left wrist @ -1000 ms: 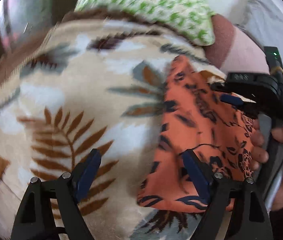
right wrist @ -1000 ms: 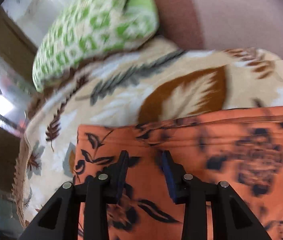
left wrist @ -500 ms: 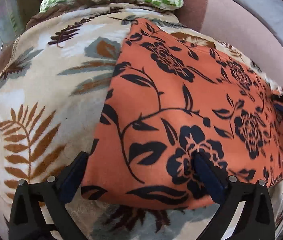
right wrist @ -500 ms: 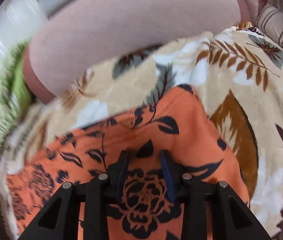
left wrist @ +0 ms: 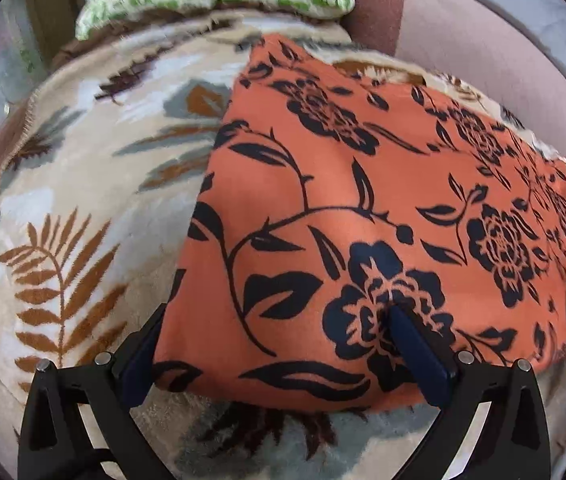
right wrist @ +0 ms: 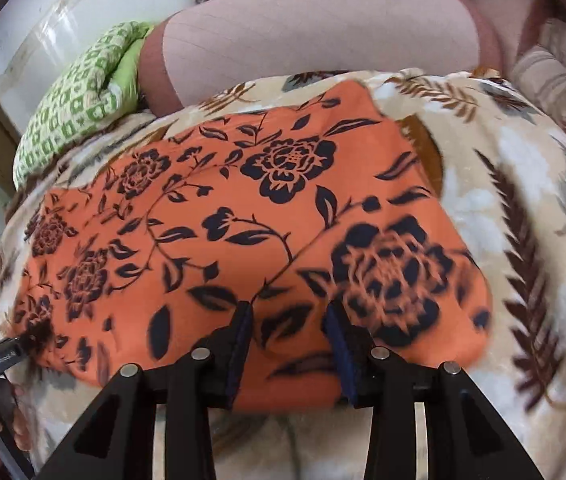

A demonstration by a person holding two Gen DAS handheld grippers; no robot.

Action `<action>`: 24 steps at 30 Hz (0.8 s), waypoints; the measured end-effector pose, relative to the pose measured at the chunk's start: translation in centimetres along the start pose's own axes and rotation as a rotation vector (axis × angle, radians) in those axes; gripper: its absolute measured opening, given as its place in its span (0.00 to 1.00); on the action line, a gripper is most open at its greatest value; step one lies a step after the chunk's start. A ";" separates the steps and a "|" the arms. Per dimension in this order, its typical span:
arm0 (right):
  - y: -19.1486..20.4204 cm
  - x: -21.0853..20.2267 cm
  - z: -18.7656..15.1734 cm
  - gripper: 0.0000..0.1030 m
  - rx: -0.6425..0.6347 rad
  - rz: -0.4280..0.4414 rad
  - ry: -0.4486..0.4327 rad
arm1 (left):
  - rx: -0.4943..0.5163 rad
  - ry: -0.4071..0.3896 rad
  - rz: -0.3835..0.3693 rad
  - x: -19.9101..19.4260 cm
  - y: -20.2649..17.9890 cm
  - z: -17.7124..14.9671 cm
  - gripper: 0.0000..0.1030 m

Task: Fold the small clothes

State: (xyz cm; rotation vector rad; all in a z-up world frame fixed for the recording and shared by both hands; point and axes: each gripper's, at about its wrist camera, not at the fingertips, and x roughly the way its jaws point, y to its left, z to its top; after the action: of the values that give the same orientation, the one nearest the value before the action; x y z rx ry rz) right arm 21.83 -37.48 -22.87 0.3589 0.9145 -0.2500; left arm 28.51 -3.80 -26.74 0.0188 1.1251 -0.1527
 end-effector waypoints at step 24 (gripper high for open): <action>-0.9 -5.4 -2.8 0.54 0.206 0.270 -0.061 | 0.139 -0.298 0.136 -7.1 -5.9 -1.5 1.00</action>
State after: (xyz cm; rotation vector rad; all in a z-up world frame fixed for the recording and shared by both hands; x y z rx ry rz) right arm 16.30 -36.88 -20.22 0.6564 0.7718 -0.1061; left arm 23.36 -8.69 -20.61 0.1904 0.8111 -0.1078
